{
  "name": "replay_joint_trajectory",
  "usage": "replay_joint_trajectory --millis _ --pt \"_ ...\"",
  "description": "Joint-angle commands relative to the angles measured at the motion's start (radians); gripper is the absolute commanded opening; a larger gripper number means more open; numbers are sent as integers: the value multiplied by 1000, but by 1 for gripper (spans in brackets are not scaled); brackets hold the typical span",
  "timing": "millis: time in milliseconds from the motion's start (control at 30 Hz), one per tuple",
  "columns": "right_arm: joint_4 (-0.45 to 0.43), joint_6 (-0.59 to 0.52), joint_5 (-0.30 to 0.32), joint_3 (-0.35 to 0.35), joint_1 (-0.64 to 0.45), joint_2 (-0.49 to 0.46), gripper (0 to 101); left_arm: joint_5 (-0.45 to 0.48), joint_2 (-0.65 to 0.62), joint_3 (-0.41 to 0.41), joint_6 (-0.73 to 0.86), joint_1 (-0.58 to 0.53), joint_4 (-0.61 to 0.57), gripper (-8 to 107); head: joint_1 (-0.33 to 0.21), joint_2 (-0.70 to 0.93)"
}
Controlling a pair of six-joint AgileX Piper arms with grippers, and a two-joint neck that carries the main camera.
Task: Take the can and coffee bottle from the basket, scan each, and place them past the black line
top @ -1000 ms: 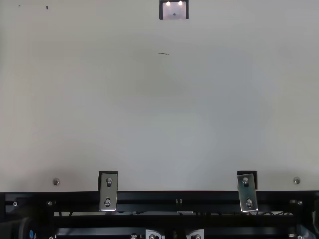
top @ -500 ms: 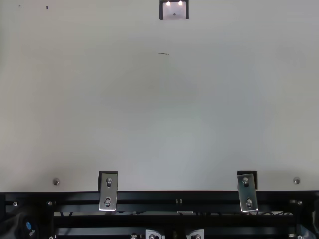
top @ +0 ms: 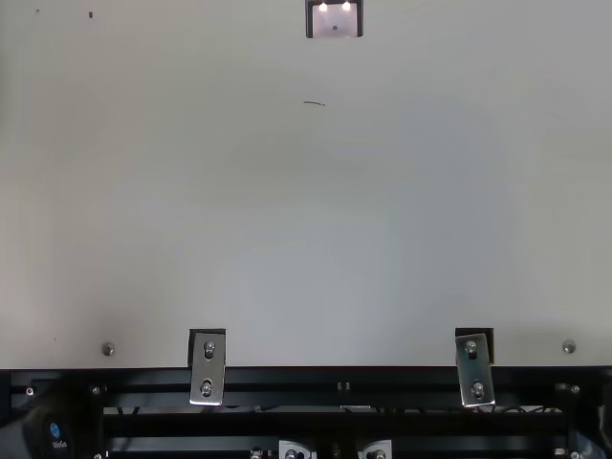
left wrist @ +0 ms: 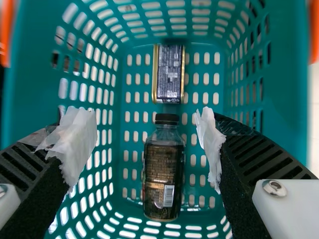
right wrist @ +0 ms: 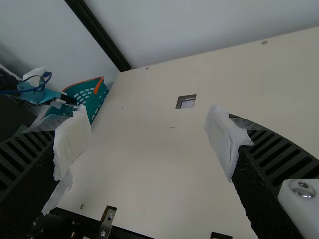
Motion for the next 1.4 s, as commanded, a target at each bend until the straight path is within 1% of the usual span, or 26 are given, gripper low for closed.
replay_joint_trajectory --millis 0,33,67,167,433,600,767,1033,1167,1367 --pt "0 0 0 0 0 0 101 -9 80 -11 9 6 -1 90 -12 7" --pt "0 0 0 0 0 0 101 -18 102 -20 11 10 0 90 -12 7" --pt "0 0 0 0 0 0 101 -10 46 -11 9 7 0 90 -12 7" --pt "0 0 0 0 0 0 101 -18 99 -17 11 9 0 90 -12 7" --pt "0 0 0 0 0 0 101 -20 105 -18 9 6 -1 90 -12 7" --pt "0 0 0 0 0 0 101 -35 146 -34 11 17 -7 90 -12 7" --pt "0 0 0 0 0 0 101 -15 208 -99 9 19 -1 90 -12 7" --pt "0 0 0 0 0 0 101 94 302 -249 40 10 -42 90 -12 7" --pt "0 0 0 0 0 0 101 140 358 -324 42 3 -45 90 -12 7" --pt "0 0 0 0 0 0 101 165 449 -407 39 -2 -28 90 -12 7"
